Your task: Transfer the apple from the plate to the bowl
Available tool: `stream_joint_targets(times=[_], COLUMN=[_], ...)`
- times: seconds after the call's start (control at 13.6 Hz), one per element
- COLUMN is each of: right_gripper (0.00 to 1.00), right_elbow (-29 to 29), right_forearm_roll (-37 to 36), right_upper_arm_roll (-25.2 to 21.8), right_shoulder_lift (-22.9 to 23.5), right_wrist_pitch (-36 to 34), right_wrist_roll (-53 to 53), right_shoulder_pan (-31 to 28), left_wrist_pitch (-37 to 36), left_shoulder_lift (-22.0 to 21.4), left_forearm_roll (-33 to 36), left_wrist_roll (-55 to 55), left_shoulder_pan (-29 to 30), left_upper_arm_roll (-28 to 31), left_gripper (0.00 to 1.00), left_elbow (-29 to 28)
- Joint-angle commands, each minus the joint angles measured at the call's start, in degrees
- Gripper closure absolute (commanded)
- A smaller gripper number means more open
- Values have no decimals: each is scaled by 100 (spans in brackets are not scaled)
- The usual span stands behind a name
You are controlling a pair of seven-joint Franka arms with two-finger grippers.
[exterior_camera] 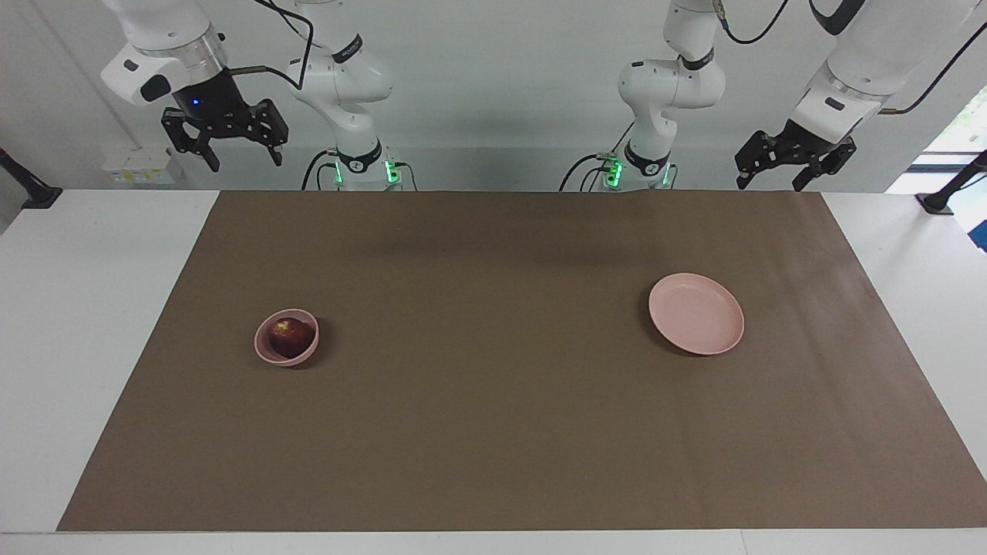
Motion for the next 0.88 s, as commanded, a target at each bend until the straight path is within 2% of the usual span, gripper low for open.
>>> stream_joint_targets(times=[0.0,0.29,0.81], right_gripper=[0,0,0], right_elbow=[-102,-243,-209], right_forearm_roll=[80,18,-96], right_upper_arm_roll=[-3,-3,-3], right_shoulder_lift=[-93,-163,-146], right_wrist_pitch=[12,267,206], right_wrist_roll=[-121,-112,-129], right_shoulder_pan=[-50,-50,-24], left_wrist_pitch=[-97,-97,-97], left_shoulder_lift=[-89,-89,-89], left_forearm_roll=[55,55,55], left_wrist_roll=[20,20,20], left_shoulder_pan=[7,7,7], left_upper_arm_roll=[2,2,2], left_gripper=[0,0,0], left_elbow=[-27,-27,-27])
